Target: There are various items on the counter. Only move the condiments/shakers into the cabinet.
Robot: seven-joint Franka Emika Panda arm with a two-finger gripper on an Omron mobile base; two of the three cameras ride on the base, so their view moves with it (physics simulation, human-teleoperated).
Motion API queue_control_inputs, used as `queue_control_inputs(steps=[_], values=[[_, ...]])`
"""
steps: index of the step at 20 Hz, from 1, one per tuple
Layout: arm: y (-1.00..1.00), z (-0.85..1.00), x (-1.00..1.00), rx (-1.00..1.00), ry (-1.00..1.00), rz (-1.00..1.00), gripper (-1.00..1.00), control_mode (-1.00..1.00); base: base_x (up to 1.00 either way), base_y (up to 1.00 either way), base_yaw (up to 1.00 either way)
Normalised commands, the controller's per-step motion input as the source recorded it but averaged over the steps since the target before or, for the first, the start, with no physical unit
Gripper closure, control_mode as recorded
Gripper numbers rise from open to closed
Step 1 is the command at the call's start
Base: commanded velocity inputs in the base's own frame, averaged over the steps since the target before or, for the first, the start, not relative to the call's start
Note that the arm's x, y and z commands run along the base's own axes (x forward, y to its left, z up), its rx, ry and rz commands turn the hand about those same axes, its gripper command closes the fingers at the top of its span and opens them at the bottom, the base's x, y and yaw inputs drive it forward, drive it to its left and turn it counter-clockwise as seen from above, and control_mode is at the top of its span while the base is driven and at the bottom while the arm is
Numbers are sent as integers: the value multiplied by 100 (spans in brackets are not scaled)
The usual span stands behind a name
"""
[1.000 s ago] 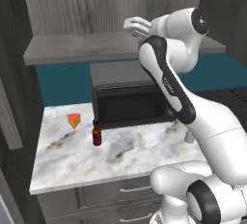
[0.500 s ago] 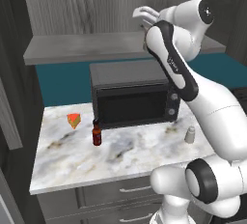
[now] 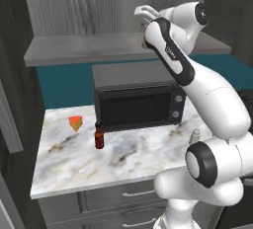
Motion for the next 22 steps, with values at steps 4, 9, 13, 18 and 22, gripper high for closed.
queue_control_inputs(steps=[4, 9, 13, 18, 22], values=[[0, -16, 68, 3, 0, -1, 100, -100, 0, 0, 0], [0, -7, 85, 2, 3, -2, 100, -100, 0, 0, 0], [-3, -6, 83, 3, 5, 0, 100, -100, 0, 0, 0], [-1, -5, 75, 2, 4, 0, 100, -100, 0, 0, 0], [-4, -6, 52, 1, 4, 0, 100, -100, 0, 0, 0]])
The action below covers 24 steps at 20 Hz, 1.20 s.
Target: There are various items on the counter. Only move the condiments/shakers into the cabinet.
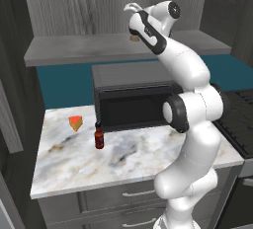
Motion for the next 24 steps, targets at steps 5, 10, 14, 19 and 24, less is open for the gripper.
queue_control_inputs(steps=[5, 10, 14, 19, 24], values=[[0, -20, 35, 0, 5, 0, -100, -100, 0, 0, 0], [0, -15, 33, 0, 4, 0, -100, -100, 0, 0, 0], [0, 0, 6, 2, 0, 0, -100, -100, 0, 0, 0], [0, 0, -3, 1, -5, 0, -100, -100, 0, 0, 0], [0, 0, -56, 0, -10, 0, -100, -100, 0, 0, 0]])
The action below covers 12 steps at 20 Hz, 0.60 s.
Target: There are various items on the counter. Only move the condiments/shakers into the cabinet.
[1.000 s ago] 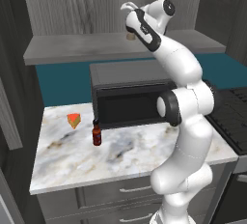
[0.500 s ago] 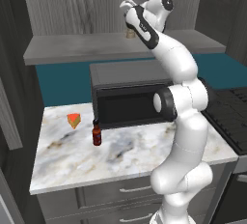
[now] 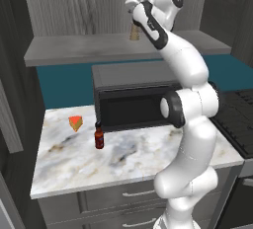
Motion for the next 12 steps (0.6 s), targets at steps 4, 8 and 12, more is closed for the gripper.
queue_control_inputs(steps=[4, 8, 12], values=[[0, 0, -100, 0, -18, 0, -100, -100, 0, 0, 0], [0, -1, -100, 0, -19, 0, -100, -100, 0, 0, 0], [0, 0, -100, 0, -18, 0, -100, -100, 0, 0, 0]])
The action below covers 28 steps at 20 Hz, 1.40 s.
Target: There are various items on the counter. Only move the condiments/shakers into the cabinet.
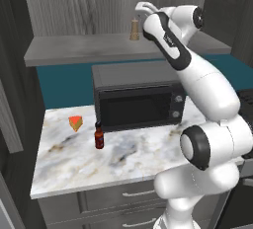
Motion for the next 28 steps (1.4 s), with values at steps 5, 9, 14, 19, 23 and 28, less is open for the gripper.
queue_control_inputs(steps=[5, 9, 14, 19, 23, 28], values=[[3, 24, -100, -4, 0, 0, -100, -100, 0, 0, 0], [13, 26, -100, -15, 26, 0, -100, -100, 0, 0, 0], [22, 17, -97, -17, 44, 0, -100, -100, 0, 0, 0], [27, 3, -89, -17, 42, 0, -100, -100, 0, 0, 0], [48, -19, -86, -21, 29, 0, -100, -100, 0, 0, 0], [40, -55, -57, -13, 14, 3, -100, -100, 0, 0, 0]])
